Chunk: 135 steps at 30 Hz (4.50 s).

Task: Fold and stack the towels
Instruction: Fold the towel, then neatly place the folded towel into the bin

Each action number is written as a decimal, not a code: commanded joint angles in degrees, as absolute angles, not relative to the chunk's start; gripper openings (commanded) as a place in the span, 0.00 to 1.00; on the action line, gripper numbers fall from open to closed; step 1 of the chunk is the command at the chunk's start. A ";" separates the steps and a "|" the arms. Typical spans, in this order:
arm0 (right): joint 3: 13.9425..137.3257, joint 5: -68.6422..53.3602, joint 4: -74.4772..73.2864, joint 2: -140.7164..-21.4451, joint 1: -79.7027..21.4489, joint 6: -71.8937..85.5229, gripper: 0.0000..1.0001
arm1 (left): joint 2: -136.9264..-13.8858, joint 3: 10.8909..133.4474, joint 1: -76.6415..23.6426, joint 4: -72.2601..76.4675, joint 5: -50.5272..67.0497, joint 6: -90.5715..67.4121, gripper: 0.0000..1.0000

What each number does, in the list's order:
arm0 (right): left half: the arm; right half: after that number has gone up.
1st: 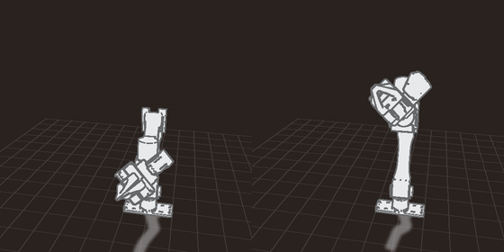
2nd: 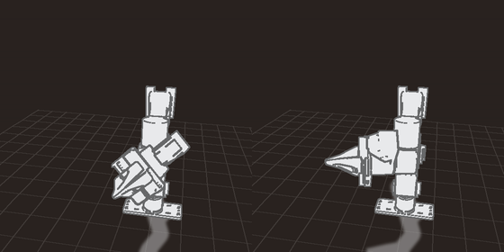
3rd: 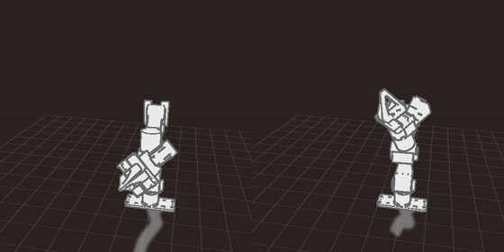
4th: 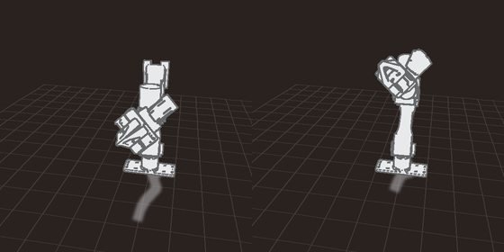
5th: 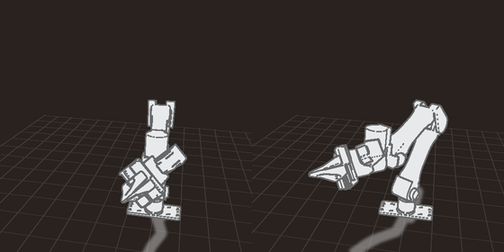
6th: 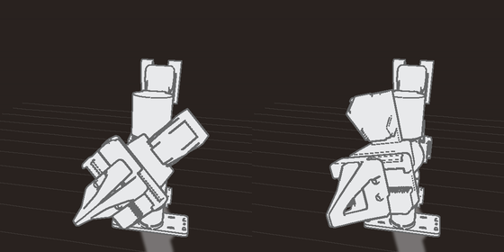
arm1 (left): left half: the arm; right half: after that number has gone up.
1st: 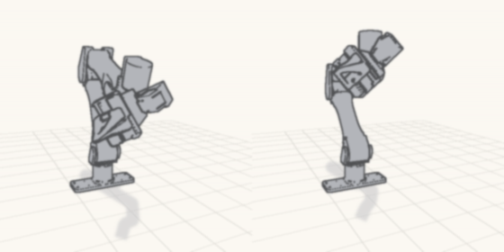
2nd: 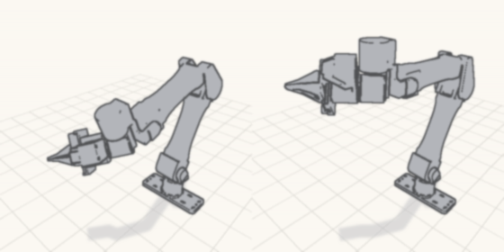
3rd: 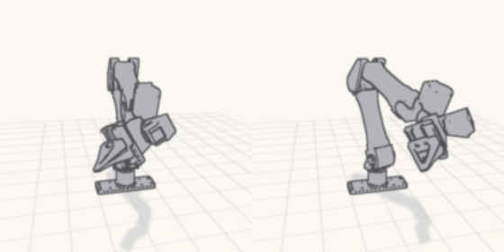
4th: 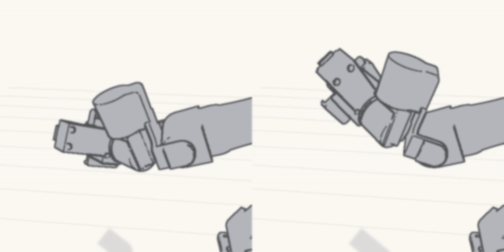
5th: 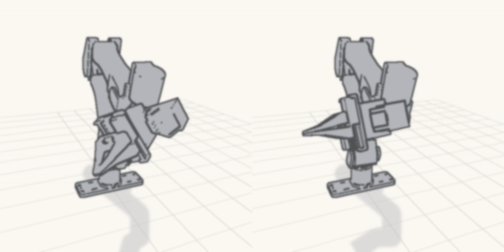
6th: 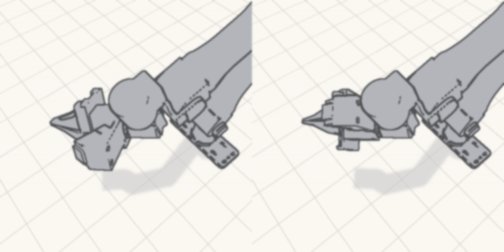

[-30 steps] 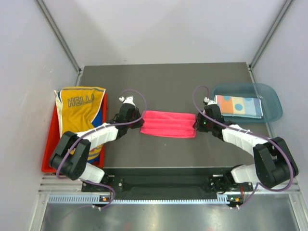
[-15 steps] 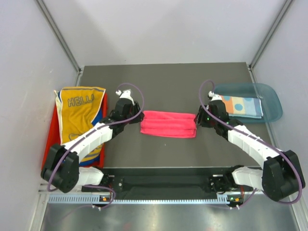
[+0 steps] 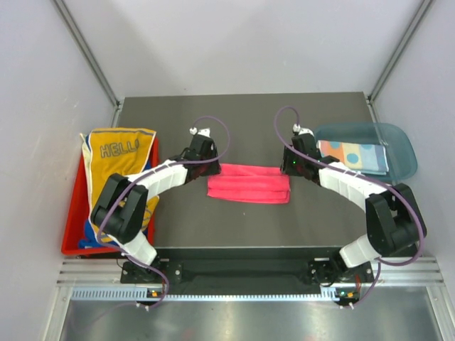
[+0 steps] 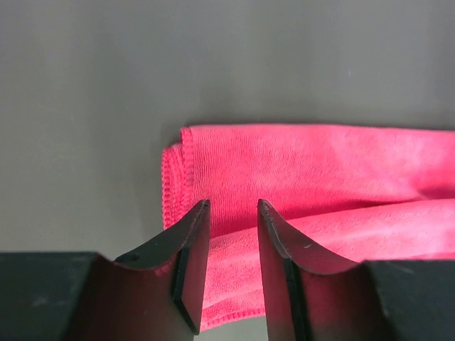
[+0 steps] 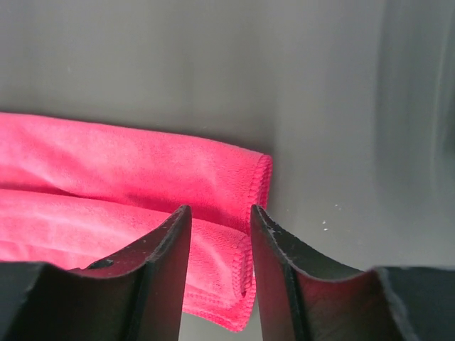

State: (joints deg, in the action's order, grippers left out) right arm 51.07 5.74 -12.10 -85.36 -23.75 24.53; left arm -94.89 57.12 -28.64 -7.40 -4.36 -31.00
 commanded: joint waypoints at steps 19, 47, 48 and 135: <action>38.85 4.22 -9.49 -71.47 -28.21 26.63 0.33 | -80.07 42.72 -32.25 -5.53 -2.99 -32.17 0.35; 42.70 8.96 -14.50 -64.15 -31.20 27.42 0.34 | -79.63 35.25 -33.66 -5.10 -2.99 -33.40 0.32; 43.76 8.96 -14.76 -65.20 -31.29 27.07 0.34 | -79.72 35.16 -33.66 -5.01 -3.08 -33.66 0.32; 50.10 4.66 -16.88 -92.37 -25.13 25.22 0.53 | -78.49 59.59 -30.67 -20.83 -6.06 -29.18 0.38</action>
State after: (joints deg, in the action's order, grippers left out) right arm 48.84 3.86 -16.56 -90.89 -23.92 23.14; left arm -81.34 60.31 -30.55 -19.94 -5.87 -29.85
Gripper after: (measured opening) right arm 0.533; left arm 0.380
